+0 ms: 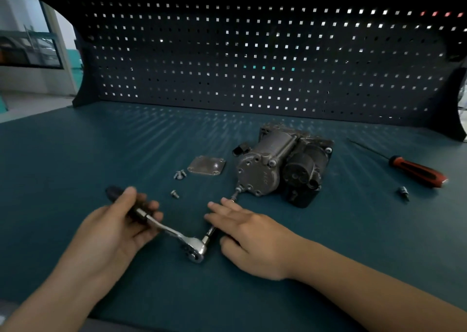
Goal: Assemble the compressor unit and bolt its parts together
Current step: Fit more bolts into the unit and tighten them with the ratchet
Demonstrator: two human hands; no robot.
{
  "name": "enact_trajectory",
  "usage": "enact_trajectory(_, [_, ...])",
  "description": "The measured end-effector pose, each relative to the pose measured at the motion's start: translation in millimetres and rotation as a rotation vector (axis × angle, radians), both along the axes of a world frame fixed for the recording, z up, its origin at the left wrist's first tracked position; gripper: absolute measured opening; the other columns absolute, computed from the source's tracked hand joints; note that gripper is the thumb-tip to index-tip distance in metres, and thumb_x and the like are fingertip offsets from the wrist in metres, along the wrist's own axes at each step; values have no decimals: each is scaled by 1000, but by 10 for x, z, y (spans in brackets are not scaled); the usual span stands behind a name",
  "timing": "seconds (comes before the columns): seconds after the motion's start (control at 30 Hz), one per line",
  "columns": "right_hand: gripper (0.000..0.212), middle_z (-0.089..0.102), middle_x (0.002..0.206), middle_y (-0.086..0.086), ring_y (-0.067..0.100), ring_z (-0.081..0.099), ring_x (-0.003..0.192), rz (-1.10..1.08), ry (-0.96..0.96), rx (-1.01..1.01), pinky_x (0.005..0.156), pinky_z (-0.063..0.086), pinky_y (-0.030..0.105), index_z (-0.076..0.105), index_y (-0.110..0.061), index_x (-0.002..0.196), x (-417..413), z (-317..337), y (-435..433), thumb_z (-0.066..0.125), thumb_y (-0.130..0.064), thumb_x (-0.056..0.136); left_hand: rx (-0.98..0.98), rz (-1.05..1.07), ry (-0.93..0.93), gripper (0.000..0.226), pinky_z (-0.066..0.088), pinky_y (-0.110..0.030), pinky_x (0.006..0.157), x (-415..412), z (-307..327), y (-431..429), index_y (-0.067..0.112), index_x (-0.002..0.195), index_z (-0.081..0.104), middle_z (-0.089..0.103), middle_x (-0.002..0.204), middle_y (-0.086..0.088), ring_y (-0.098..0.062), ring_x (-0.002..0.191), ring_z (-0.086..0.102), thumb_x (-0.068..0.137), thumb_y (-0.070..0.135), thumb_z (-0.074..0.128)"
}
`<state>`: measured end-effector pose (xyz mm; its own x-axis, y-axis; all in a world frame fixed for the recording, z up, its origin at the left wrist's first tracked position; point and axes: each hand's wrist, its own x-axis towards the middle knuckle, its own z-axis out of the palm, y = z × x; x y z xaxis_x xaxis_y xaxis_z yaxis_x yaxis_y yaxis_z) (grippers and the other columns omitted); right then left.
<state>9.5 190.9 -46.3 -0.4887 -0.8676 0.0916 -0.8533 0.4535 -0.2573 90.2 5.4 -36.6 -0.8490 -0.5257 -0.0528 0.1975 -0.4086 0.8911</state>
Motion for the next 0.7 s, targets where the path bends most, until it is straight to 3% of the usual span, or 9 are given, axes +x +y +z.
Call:
enact_trajectory(0.07, [46, 13, 156, -2, 10, 3, 144, -8, 6, -18, 112, 2, 17, 28, -17, 145, 3, -15, -14, 32, -25, 100, 77, -24, 10, 22, 57, -26, 50, 4, -20, -72, 10, 79, 55, 63, 53, 1, -11, 50, 65, 95, 21, 45])
enact_trajectory(0.17, [43, 19, 155, -3, 10, 6, 143, -34, 4, -55, 114, 7, 19, 34, -18, 142, 10, -27, 10, 31, -27, 100, -103, -41, 110, 11, 57, -28, 51, -6, 22, -12, 15, 85, 58, 63, 58, 3, -14, 57, 66, 91, 20, 49])
enact_trajectory(0.23, [42, 22, 154, -3, 10, 8, 143, -39, 14, -53, 115, 9, 21, 35, -18, 142, 12, -22, 16, 31, -26, 100, -352, -41, 133, 7, 54, -21, 52, -17, 64, 83, 23, 88, 57, 66, 62, 3, -12, 62, 68, 88, 17, 54])
enact_trajectory(0.3, [42, 26, 153, -1, 12, 12, 143, -30, 40, -41, 115, 10, 22, 36, -17, 141, -8, -11, 24, 32, -24, 100, -663, -65, 98, 23, 50, -13, 58, -30, 51, 169, 29, 92, 54, 70, 70, 7, -3, 66, 67, 82, 12, 64])
enact_trajectory(0.4, [40, 31, 150, 0, 15, 18, 141, -6, 102, -6, 113, 12, 25, 39, -18, 140, -47, 18, 30, 33, -24, 100, -1142, -170, -32, 18, 46, -13, 69, 3, -67, 309, 32, 84, 58, 67, 78, 25, 8, 73, 61, 71, 31, 71])
enact_trajectory(0.47, [40, 34, 149, -4, 12, 21, 140, -21, 170, 16, 110, 13, 27, 41, -21, 138, -88, 36, 53, 35, -29, 100, -1264, -151, -36, 9, 45, -14, 65, 35, -103, 361, 30, 73, 60, 65, 71, 26, 6, 72, 60, 74, 38, 65])
enact_trajectory(0.6, [40, 39, 146, -6, 10, 26, 138, -77, 252, -44, 109, 14, 26, 46, -22, 135, -193, 68, 129, 43, -32, 96, -1361, -185, -36, 17, 39, -9, 58, 46, -14, 411, 30, 71, 59, 62, 68, 26, 6, 65, 56, 84, 40, 53])
enact_trajectory(0.7, [41, 37, 147, -5, 9, 24, 138, -27, 244, 5, 111, 14, 32, 41, -23, 138, -246, 14, 113, 39, -28, 97, -1869, -184, 68, 21, 45, -13, 52, 24, 45, 458, 27, 60, 59, 57, 53, 14, 2, 51, 54, 79, 33, 52])
